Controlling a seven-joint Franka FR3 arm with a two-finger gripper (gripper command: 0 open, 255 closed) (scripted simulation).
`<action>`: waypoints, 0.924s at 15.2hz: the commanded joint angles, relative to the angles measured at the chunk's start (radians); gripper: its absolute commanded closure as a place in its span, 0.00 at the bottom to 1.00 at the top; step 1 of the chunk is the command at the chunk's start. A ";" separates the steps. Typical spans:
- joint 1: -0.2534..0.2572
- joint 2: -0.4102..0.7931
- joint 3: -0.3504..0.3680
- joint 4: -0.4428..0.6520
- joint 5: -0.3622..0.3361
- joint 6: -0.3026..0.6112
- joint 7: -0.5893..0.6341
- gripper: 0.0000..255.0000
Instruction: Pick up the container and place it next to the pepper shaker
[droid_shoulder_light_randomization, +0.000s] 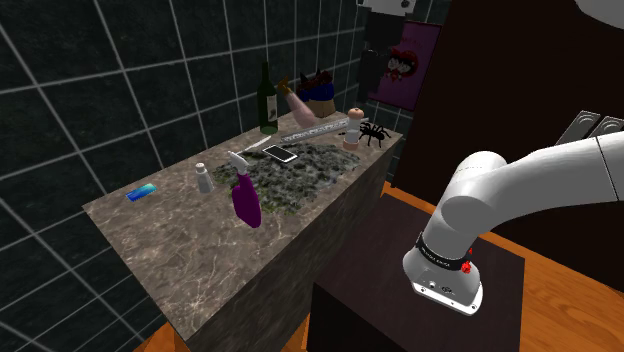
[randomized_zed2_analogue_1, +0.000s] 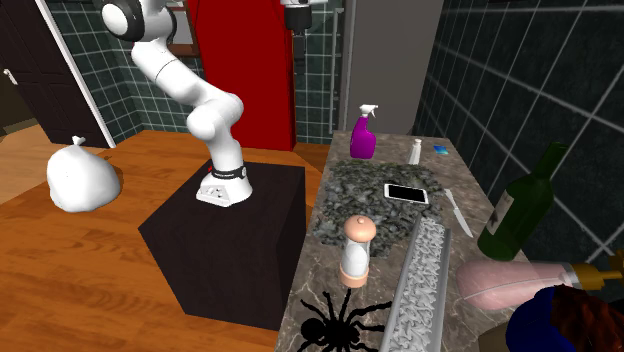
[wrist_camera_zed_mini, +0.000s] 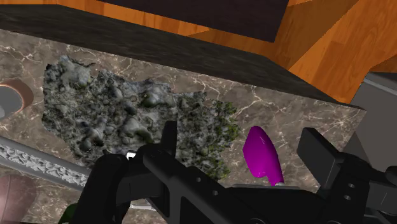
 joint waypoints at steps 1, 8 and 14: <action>0.000 0.000 0.000 0.000 0.000 0.000 0.000 0.00; -0.051 0.113 -0.097 -0.039 -0.076 0.152 -0.091 0.00; -0.091 0.245 -0.179 -0.030 -0.122 0.280 -0.163 0.00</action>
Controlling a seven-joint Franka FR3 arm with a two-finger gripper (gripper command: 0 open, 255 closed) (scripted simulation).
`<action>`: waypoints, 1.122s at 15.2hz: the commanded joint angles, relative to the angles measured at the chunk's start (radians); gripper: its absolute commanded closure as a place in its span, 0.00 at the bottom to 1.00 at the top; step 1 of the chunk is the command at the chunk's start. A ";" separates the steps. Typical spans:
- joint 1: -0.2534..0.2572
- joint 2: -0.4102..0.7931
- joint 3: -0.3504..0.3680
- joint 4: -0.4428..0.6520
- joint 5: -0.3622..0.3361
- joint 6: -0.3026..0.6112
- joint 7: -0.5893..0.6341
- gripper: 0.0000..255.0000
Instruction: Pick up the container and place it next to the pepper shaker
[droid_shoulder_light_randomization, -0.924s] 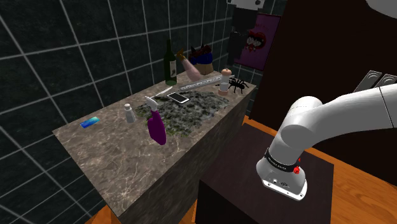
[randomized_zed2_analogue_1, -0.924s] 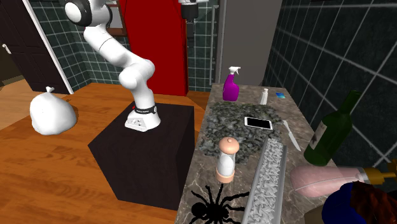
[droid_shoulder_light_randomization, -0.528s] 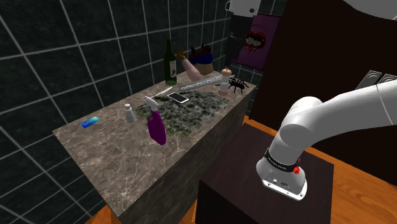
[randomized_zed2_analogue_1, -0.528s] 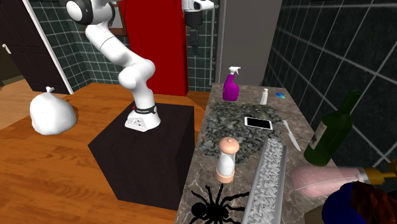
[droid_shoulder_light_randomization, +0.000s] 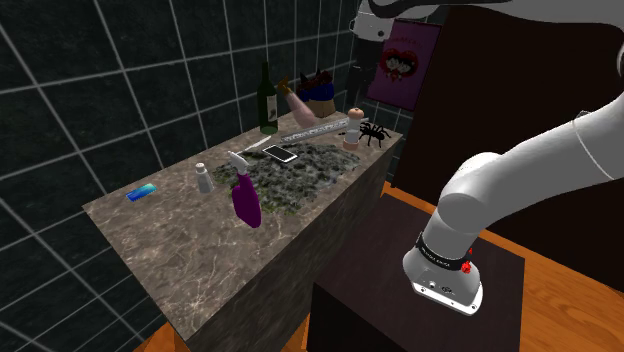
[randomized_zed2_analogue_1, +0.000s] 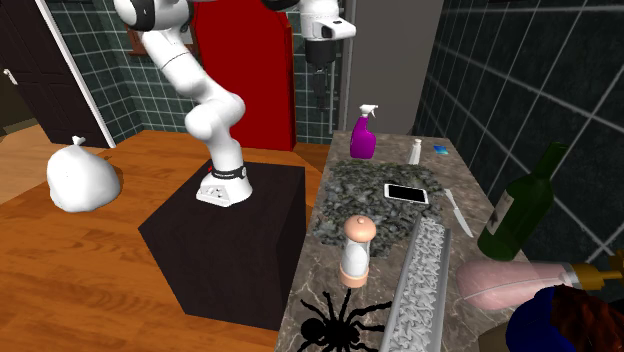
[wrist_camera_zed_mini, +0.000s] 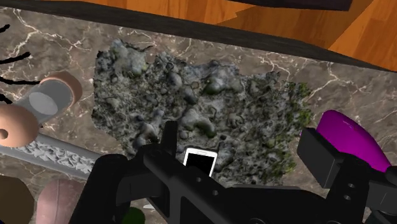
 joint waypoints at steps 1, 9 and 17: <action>-0.013 0.044 -0.028 0.004 -0.013 0.042 -0.025 0.00; -0.052 0.266 -0.135 0.088 -0.027 0.190 -0.122 0.00; -0.090 0.523 -0.230 0.242 0.027 0.294 -0.235 0.00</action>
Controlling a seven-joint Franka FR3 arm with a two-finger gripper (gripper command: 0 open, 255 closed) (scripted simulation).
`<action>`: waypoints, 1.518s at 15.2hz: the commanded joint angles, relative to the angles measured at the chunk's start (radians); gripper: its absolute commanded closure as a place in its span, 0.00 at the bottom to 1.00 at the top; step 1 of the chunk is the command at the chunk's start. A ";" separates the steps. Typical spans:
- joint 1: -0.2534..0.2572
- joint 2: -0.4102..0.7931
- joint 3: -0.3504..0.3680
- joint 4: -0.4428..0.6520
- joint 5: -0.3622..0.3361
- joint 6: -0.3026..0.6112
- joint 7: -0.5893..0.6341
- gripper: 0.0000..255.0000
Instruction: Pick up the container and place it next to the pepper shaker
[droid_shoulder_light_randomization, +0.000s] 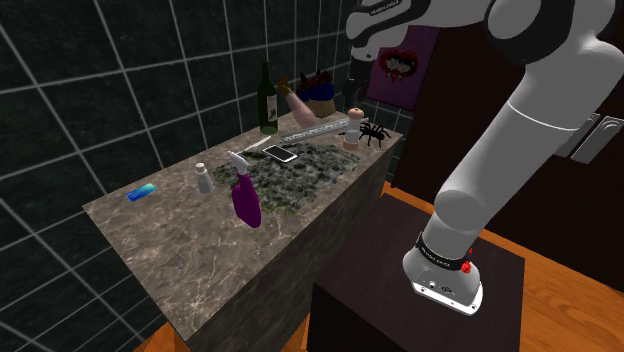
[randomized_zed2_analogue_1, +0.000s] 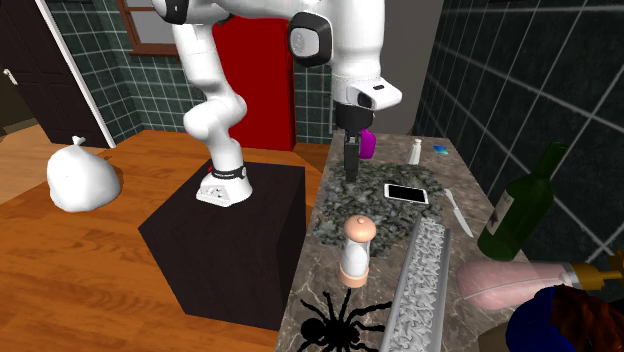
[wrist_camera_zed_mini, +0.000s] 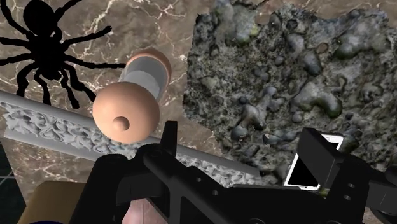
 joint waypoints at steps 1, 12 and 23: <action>-0.013 0.067 -0.022 0.047 0.021 0.019 -0.033 0.00; -0.081 0.334 -0.063 0.231 0.135 0.086 -0.144 0.00; -0.083 0.361 -0.059 0.203 0.150 0.138 -0.154 0.00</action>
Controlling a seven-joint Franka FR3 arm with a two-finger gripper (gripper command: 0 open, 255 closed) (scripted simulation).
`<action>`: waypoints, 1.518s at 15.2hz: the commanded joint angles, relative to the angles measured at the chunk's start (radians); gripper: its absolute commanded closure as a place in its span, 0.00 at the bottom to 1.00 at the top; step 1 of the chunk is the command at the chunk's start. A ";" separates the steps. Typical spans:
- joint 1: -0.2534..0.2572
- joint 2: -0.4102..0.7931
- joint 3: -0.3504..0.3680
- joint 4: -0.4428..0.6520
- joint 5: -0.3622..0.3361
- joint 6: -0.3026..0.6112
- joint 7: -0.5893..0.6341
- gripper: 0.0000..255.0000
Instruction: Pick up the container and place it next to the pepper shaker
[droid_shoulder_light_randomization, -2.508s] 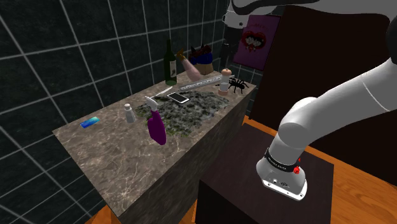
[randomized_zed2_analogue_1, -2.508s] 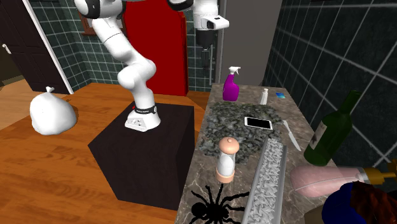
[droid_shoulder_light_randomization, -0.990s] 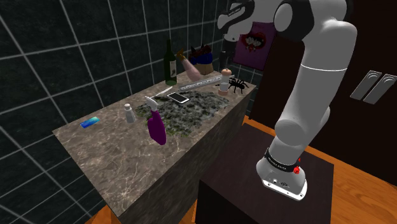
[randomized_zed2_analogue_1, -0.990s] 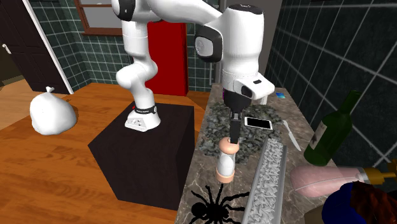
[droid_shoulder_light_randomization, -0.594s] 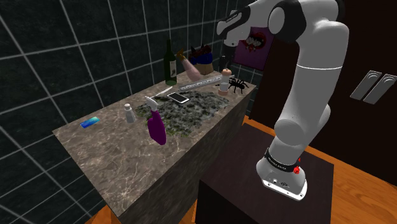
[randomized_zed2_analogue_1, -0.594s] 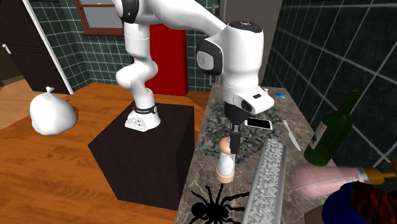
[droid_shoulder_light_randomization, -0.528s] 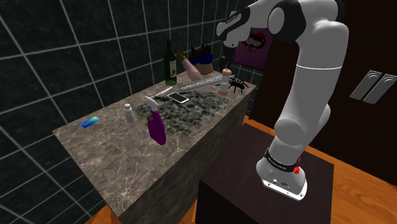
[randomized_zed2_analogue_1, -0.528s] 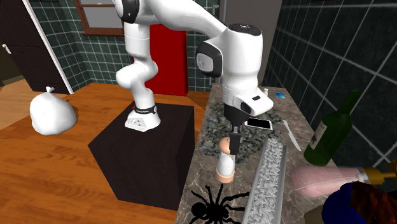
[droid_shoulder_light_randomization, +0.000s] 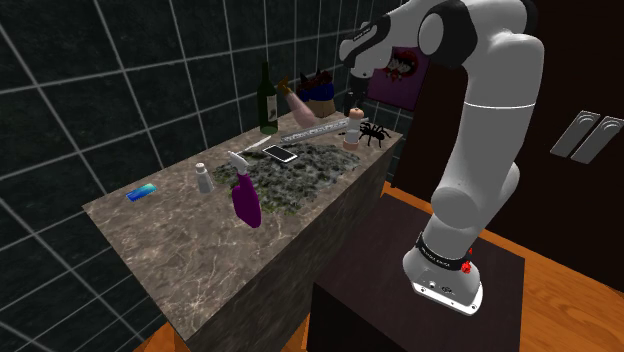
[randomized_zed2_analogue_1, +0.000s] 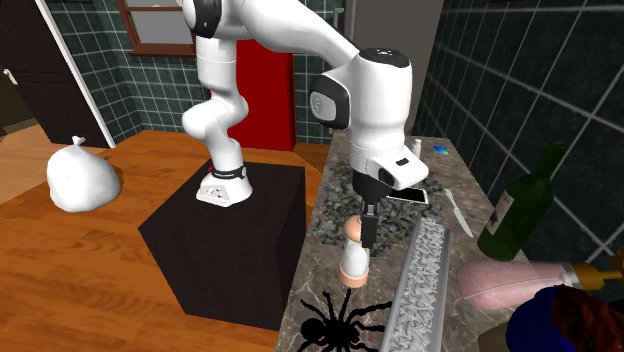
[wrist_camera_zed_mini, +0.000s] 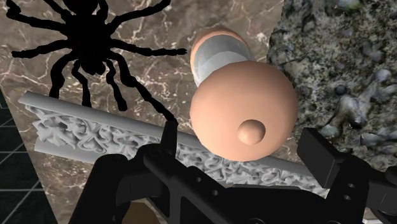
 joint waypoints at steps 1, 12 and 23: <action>0.000 0.000 0.000 0.000 0.000 0.000 0.000 0.00; 0.001 -0.005 -0.001 0.007 -0.003 -0.012 0.003 1.00; 0.005 -0.052 -0.008 0.099 -0.031 -0.145 0.025 1.00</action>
